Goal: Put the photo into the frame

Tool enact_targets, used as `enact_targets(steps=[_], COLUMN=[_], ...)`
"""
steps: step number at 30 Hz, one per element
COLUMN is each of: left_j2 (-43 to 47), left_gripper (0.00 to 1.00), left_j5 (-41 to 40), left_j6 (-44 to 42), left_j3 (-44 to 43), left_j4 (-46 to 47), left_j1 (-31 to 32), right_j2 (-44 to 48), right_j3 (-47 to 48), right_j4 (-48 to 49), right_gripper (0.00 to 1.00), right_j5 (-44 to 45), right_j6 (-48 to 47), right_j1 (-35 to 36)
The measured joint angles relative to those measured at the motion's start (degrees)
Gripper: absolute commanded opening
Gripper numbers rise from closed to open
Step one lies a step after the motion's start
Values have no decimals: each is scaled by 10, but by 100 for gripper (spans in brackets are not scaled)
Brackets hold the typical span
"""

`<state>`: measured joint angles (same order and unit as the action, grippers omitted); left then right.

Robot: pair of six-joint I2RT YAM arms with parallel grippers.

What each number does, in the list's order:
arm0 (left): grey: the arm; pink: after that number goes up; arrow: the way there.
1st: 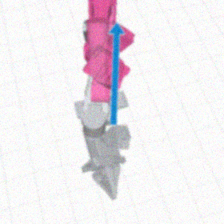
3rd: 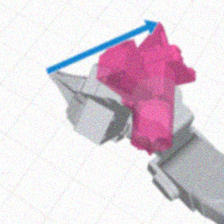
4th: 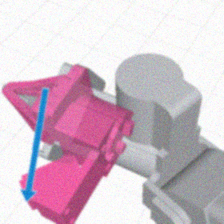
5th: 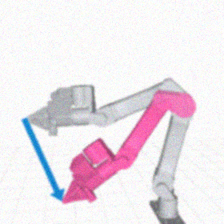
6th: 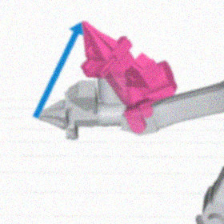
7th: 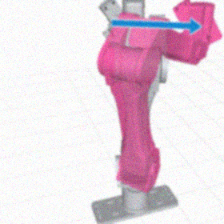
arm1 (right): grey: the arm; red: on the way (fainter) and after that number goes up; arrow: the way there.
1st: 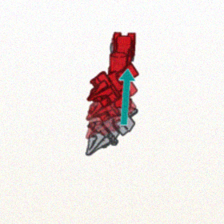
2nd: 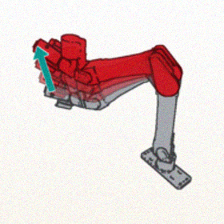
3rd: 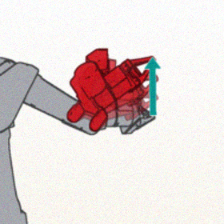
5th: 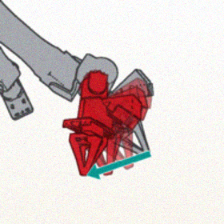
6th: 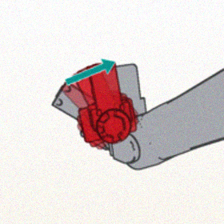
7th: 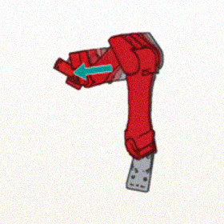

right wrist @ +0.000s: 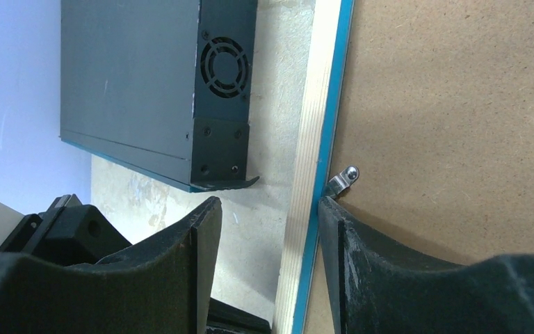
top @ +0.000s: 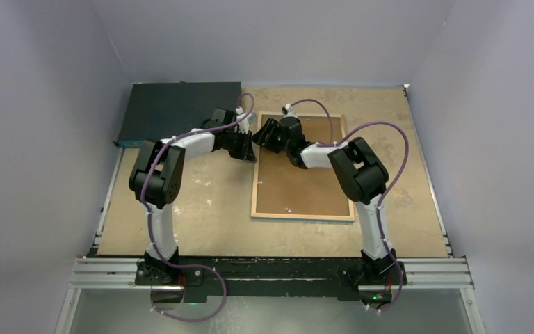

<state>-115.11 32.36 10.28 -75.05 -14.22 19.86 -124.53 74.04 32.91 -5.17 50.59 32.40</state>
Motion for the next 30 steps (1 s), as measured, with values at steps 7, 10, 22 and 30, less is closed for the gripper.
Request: enact_targets(steps=[7,10,22,30], left_j2=[3,4,8,9], left_gripper=[4,4,4,4], left_j5=[0,0,0,0], left_j6=[-3,-4,-10,-11], left_j3=[4,4,7,7], left_j4=[2,0,-13,-13], left_j1=[0,0,0,0], right_j2=[-5,0,300,356], right_j3=[6,-3,-240,-312], right_j4=[4,16,-75,-191], right_gripper=[63,68,65,63], right_j5=[-6,-21,-172,-230], right_j6=[-2,-10,-159,-239], right_j1=[1,-1,-21,-20])
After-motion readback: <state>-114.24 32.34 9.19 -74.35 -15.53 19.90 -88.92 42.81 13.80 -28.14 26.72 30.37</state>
